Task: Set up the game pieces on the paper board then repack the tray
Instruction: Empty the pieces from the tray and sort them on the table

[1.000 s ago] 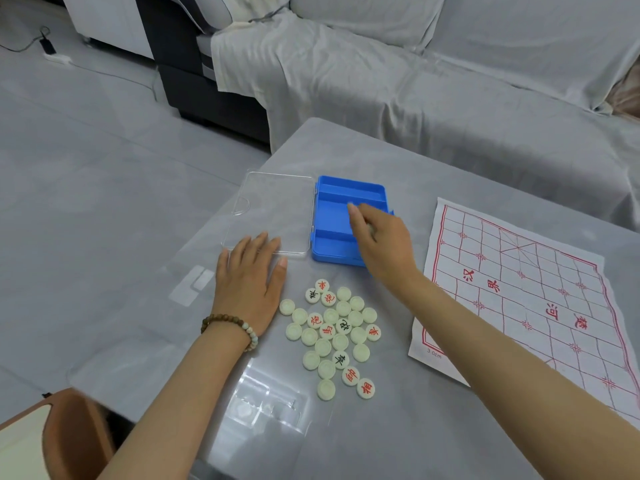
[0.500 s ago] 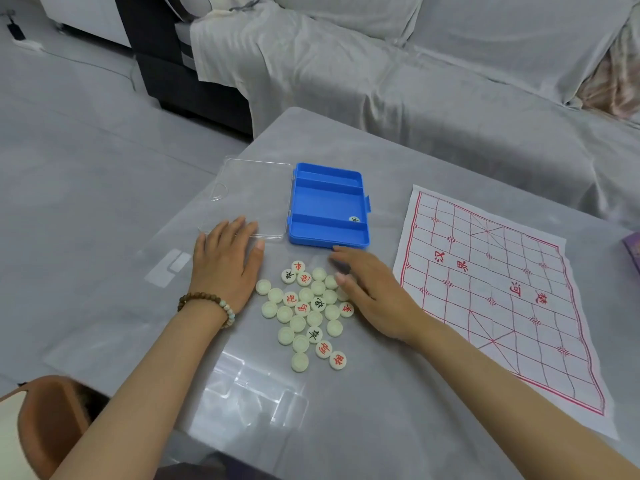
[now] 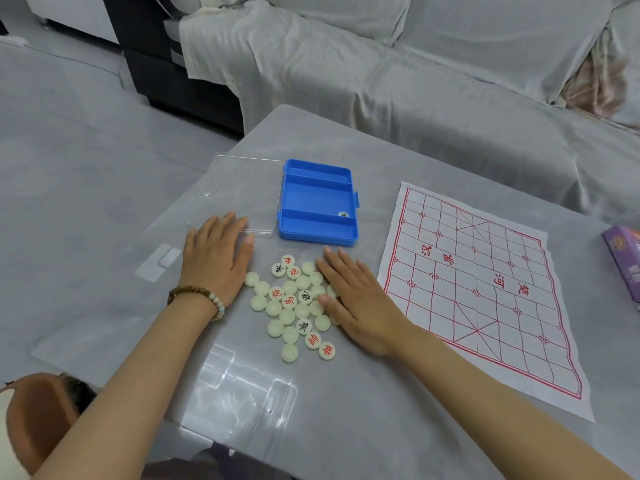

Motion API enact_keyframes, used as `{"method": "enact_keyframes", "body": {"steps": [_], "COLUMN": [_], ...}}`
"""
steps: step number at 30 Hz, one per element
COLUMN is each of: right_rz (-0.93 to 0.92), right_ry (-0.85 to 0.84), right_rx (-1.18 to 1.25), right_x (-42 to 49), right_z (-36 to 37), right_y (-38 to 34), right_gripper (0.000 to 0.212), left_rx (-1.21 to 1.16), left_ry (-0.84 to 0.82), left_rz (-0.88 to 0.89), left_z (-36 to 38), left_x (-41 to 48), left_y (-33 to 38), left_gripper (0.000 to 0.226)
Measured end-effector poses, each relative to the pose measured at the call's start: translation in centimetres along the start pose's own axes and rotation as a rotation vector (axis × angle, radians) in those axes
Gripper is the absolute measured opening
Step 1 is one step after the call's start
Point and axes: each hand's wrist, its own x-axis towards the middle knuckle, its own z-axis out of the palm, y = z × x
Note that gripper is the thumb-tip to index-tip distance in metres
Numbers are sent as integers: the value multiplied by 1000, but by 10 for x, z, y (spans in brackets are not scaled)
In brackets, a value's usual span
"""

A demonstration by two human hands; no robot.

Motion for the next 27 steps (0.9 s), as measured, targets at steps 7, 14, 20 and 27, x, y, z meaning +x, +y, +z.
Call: {"method": "enact_keyframes", "body": {"steps": [7,14,20,27], "right_rz": [21,134,62,61], "right_ry": [256,55,261,288], "right_rx": [119,-311,-284,22], "right_x": [28,99,97,88], "right_z": [-33,-52,-58,-70], "right_y": [-1,27,33,42], "right_gripper": [54,54,36,17], "left_rx": [-10,-28,-31,-32], "left_ry": [-7,10,11,9], "left_rz": [-10,0,-3,1], "left_z": [1,3,4,4], "left_x": [0,1,1,1], "left_y": [0,-3,-3,-4], "left_gripper": [47,50,64,55]}}
